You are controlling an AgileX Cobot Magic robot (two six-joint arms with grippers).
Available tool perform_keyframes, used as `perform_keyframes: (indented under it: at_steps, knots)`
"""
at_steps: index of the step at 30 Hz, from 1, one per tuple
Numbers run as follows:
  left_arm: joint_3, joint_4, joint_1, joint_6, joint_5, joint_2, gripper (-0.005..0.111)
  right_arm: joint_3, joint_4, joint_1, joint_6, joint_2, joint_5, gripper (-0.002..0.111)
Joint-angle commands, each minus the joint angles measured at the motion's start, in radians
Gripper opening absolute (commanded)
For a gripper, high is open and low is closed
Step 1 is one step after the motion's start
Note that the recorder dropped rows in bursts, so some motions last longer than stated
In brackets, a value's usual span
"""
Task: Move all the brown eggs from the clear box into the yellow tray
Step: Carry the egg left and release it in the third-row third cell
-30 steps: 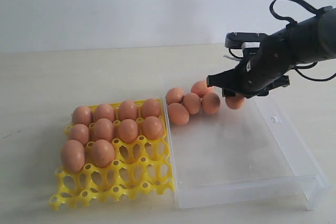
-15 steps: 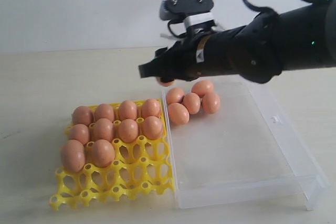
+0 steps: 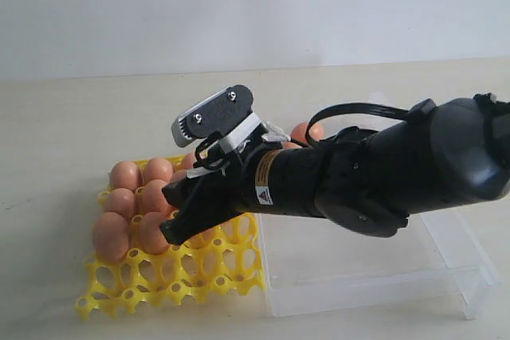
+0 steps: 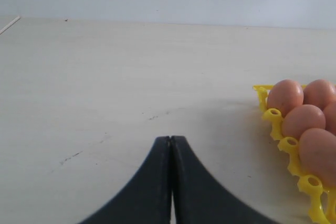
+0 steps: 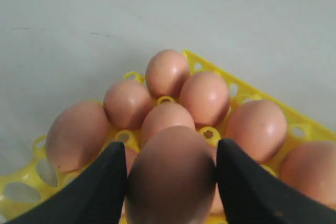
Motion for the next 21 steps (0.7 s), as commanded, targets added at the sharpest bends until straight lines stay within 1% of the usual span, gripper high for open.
perform_keyframes:
  at_steps: [1,13,15,18,21]
  knots:
    - [-0.004,-0.006,-0.006,-0.004,-0.010,-0.006,0.000,0.028,-0.012,0.002,-0.012,0.017,-0.064,0.000]
    - [-0.004,-0.006,-0.006,-0.004,-0.010,-0.006,0.000,0.040,-0.012,0.002,-0.012,0.055,-0.099,0.001]
    - [-0.004,-0.006,-0.006,-0.004,-0.010,-0.006,0.000,0.040,-0.012,0.002,-0.012,0.061,-0.118,0.005]
    - [-0.004,-0.006,-0.006,-0.004,-0.010,-0.006,0.000,0.038,-0.012,0.002,-0.012,0.065,-0.130,0.018]
    - [-0.004,-0.006,-0.006,-0.004,-0.010,-0.006,0.000,0.038,-0.011,0.002,-0.012,0.065,-0.130,0.037]
